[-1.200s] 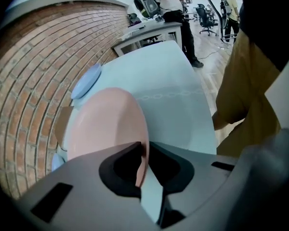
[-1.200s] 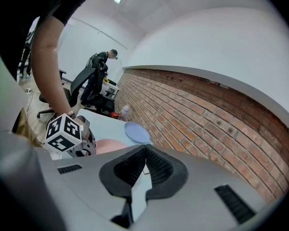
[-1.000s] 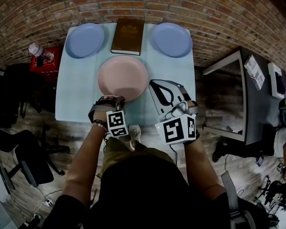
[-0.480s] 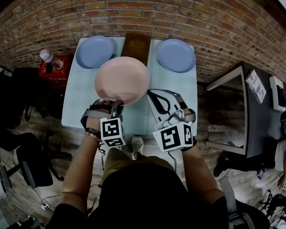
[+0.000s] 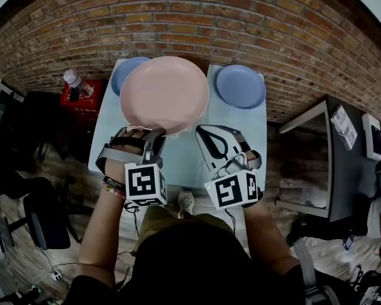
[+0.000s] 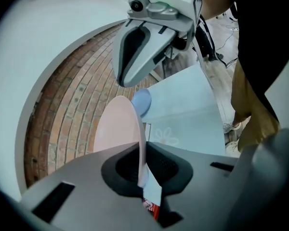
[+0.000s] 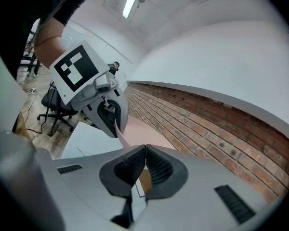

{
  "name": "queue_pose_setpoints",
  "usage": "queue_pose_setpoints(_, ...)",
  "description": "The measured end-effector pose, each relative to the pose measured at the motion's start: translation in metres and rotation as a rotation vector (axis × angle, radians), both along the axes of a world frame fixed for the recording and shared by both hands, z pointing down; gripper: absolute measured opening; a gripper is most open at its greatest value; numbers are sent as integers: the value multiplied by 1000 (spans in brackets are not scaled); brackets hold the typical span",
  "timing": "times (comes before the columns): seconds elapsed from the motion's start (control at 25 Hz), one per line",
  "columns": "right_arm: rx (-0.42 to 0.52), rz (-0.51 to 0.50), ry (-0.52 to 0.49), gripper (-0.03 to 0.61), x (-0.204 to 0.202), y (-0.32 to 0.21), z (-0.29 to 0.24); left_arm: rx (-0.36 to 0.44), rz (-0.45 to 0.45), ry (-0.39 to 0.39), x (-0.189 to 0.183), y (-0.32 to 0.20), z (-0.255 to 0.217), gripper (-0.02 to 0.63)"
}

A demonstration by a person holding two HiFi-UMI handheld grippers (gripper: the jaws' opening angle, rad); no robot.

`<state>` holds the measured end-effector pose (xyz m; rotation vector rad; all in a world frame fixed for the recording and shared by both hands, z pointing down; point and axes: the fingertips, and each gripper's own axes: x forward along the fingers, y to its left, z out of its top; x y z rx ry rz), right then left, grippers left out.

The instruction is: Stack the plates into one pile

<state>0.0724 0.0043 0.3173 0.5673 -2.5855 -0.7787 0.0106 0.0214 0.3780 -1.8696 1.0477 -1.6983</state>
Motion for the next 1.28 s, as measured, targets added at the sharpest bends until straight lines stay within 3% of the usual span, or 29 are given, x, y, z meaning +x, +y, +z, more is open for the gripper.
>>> queue_pose_setpoints(0.2, 19, -24, -7, 34, -6, 6, -9, 41, -6, 8, 0, -2, -23, 32)
queue_pose_setpoints(0.72, 11, -61, -15, 34, -24, 4, -6, 55, -24, 21, -8, -8, -30, 34)
queue_pose_setpoints(1.0, 5, -86, -15, 34, -59, -6, -7, 46, -68, 20, -50, -14, -28, 34)
queue_pose_setpoints(1.28, -9, -91, 19, 34, -115, -21, 0, 32, -98, 33, -118, -32, -17, 35)
